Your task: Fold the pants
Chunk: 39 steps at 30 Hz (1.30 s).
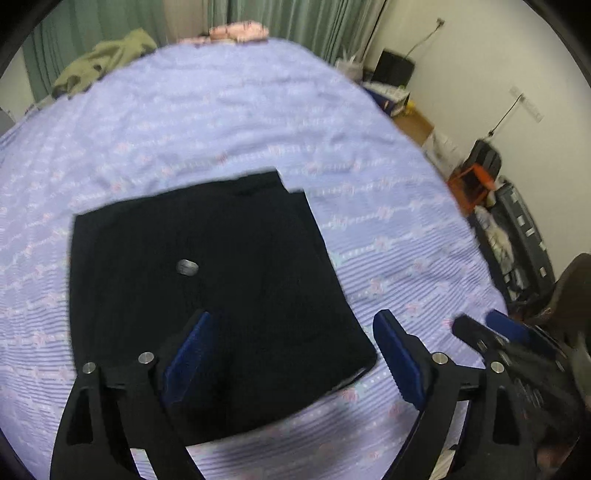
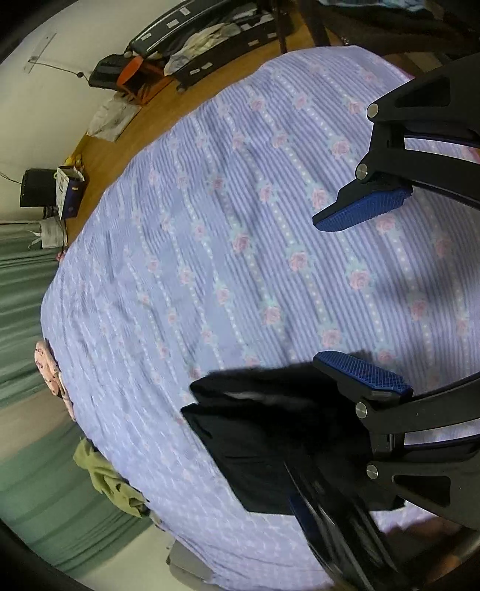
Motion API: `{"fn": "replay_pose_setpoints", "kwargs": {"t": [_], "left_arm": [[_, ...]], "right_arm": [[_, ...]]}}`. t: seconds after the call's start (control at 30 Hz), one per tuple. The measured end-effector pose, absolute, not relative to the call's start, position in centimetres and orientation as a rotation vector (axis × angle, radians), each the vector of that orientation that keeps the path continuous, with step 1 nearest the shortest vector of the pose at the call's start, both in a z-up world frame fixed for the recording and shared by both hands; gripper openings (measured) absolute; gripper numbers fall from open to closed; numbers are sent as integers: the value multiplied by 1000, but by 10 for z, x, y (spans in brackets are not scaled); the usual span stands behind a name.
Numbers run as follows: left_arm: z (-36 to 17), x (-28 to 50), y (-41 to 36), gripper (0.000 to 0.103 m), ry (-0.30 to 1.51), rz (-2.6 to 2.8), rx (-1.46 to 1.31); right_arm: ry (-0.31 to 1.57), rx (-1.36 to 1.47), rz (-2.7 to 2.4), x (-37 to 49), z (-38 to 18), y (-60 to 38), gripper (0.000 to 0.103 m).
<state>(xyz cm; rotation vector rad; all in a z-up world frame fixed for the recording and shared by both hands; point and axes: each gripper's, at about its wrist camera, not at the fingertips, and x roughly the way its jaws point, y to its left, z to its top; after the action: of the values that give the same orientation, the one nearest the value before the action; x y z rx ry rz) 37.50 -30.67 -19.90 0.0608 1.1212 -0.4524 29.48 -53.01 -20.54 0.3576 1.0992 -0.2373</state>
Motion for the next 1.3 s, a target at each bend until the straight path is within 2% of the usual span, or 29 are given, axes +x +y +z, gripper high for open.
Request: {"fn": "replay_pose_setpoints", "kwargs": {"t": [0.07, 0.17, 0.37, 0.5, 0.73, 0.77, 0.83, 0.9, 1.0, 1.13, 1.17, 1.2, 1.3], "left_arm": [[-189, 373, -284, 94, 1086, -436, 59], [-196, 379, -242, 94, 1053, -302, 139], [-241, 399, -177, 90, 1145, -132, 132], [-255, 406, -163, 90, 1165, -115, 73], [-281, 429, -169, 89, 1209, -128, 97], [-285, 428, -168, 88, 1221, -125, 94], [-289, 425, -166, 88, 1232, -126, 78], [-293, 421, -164, 88, 1241, -130, 65], [-297, 418, -165, 89, 1248, -130, 64], [-294, 415, -168, 88, 1250, -124, 61], [-294, 415, -168, 88, 1250, -123, 64], [-293, 415, -169, 88, 1250, -124, 69], [-288, 412, -174, 88, 1243, -132, 89]], "right_arm": [[1086, 353, -215, 301, -202, -527, 69], [1048, 343, -118, 318, -197, -513, 69], [1029, 356, 67, 377, -220, -476, 68], [1087, 345, 115, 415, -252, -457, 57], [1159, 390, 107, 442, -285, -448, 55], [1180, 396, 110, 442, -288, -447, 46], [1175, 397, 115, 436, -280, -444, 44], [1097, 384, 141, 423, -257, -441, 36], [1035, 408, 214, 415, -236, -434, 35], [1104, 406, 211, 439, -261, -430, 33], [1142, 402, 186, 445, -270, -431, 17], [1179, 408, 158, 450, -277, -433, 8], [1135, 437, 161, 440, -261, -440, 7]]}}
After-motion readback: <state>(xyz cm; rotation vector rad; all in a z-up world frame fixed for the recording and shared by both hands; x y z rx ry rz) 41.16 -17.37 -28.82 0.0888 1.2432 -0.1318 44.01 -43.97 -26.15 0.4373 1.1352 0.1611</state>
